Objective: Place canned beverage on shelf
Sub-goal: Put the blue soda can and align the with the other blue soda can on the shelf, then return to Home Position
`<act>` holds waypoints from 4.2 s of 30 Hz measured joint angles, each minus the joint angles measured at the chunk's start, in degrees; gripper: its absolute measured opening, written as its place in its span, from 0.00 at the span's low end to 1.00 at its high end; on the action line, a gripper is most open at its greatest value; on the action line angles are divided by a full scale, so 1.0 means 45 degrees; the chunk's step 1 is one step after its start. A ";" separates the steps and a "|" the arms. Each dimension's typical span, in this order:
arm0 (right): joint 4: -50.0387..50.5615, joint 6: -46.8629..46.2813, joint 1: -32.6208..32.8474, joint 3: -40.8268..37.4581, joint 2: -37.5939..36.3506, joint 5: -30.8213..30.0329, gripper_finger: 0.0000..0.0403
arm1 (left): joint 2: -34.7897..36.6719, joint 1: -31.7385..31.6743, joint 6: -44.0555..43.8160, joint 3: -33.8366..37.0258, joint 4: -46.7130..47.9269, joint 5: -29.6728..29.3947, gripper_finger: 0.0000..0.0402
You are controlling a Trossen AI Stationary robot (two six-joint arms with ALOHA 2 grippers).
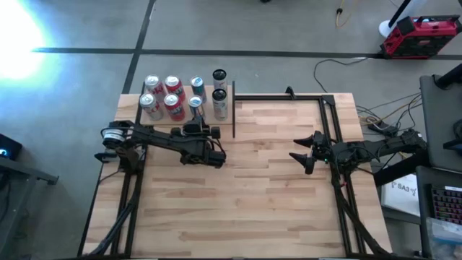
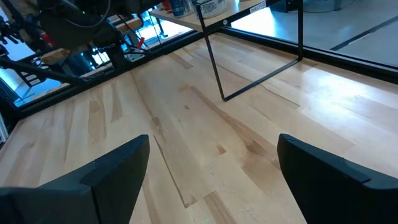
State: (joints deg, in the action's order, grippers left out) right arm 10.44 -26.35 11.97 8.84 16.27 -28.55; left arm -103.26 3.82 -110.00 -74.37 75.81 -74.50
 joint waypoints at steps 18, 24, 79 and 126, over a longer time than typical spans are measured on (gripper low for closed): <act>-0.0001 -0.0003 0.0003 0.0000 0.0000 0.0004 0.83 | -0.0020 -0.0413 0.0010 0.0000 -0.0205 -0.0340 0.35; 0.0000 0.0001 0.0004 0.0000 0.0000 0.0004 0.83 | -0.0027 -0.0133 0.0010 0.0000 -0.0221 -0.0160 0.35; -0.0005 -0.0001 0.0005 0.0000 0.0000 0.0004 0.83 | 0.9716 0.4340 1.6116 0.6065 -1.3939 0.4048 0.35; -0.0005 0.0000 0.0005 0.0000 0.0000 0.0004 0.83 | 2.1965 0.2511 1.8254 1.6339 -1.7670 0.7791 0.35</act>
State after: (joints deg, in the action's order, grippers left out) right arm 10.41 -26.36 11.99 8.84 16.27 -28.53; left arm -4.42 15.11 -27.85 -0.84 -3.70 -39.44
